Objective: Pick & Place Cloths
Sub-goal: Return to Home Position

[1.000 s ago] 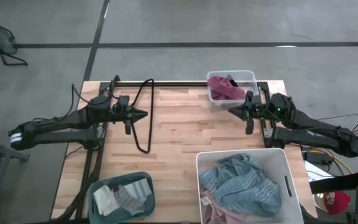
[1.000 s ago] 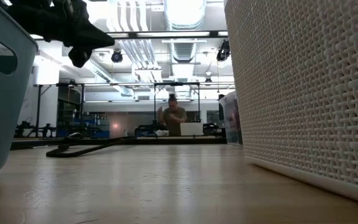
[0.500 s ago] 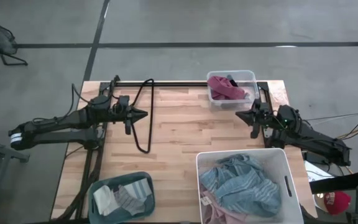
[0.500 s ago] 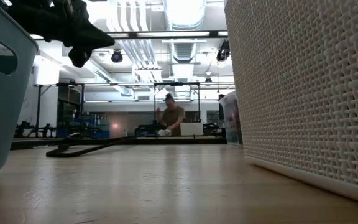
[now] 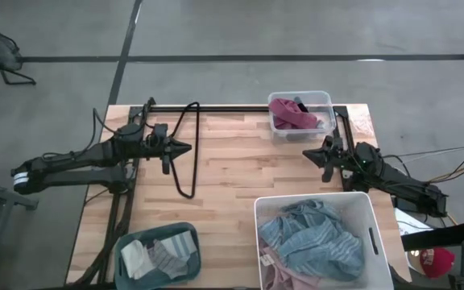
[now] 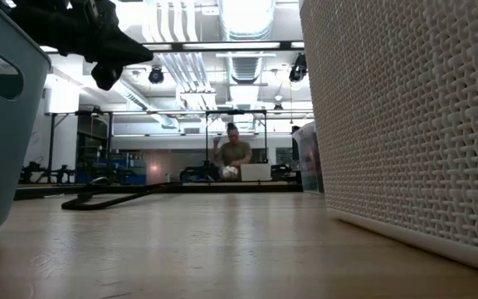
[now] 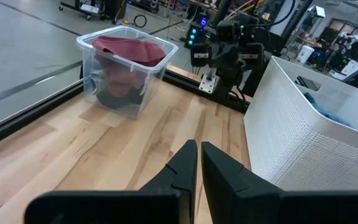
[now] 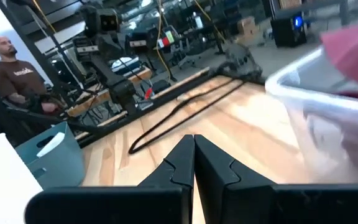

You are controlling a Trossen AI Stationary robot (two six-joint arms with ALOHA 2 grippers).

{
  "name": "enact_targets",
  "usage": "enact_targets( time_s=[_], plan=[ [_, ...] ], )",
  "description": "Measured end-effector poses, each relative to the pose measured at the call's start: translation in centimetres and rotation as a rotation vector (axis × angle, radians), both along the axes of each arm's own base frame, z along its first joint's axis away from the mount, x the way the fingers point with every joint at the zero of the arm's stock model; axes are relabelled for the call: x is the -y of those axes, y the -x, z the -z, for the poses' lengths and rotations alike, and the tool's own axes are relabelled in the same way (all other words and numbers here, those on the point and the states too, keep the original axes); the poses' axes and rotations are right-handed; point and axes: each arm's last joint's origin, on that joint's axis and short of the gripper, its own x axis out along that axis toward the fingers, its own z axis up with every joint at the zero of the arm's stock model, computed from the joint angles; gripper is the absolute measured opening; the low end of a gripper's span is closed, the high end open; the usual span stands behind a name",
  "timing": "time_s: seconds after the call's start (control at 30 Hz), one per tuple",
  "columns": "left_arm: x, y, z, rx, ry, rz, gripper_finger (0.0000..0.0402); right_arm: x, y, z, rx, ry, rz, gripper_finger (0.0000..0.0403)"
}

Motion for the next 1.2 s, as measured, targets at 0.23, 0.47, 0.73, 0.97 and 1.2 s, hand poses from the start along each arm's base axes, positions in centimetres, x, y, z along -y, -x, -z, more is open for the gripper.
enact_targets(
  time_s=[0.23, 0.47, 0.73, 0.97, 1.2],
  plan=[
    [0.00, 0.00, 0.00, 0.000, 0.000, 0.000, 0.0028, -0.02, -0.07, 0.15, 0.004, -0.054, -0.017, 0.0009],
    [0.00, 0.00, 0.00, 0.000, 0.000, 0.000, 0.0028, -0.04, -0.03, 0.07, -0.011, 0.017, -0.017, 0.0009],
    [0.00, 0.00, 0.00, 0.000, 0.000, 0.000, 0.0028, 0.18, -0.02, 0.19, -0.040, 0.083, 0.051, 0.0008],
    [0.00, 0.00, 0.00, 0.000, 0.000, 0.000, 0.0028, 0.19, -0.03, 0.23, -0.045, 0.088, 0.051, 0.0008],
    [0.00, 0.00, 0.00, 0.000, 0.000, 0.000, 0.0028, 0.18, -0.03, 0.23, -0.045, 0.089, 0.050, 0.0008]
  ],
)
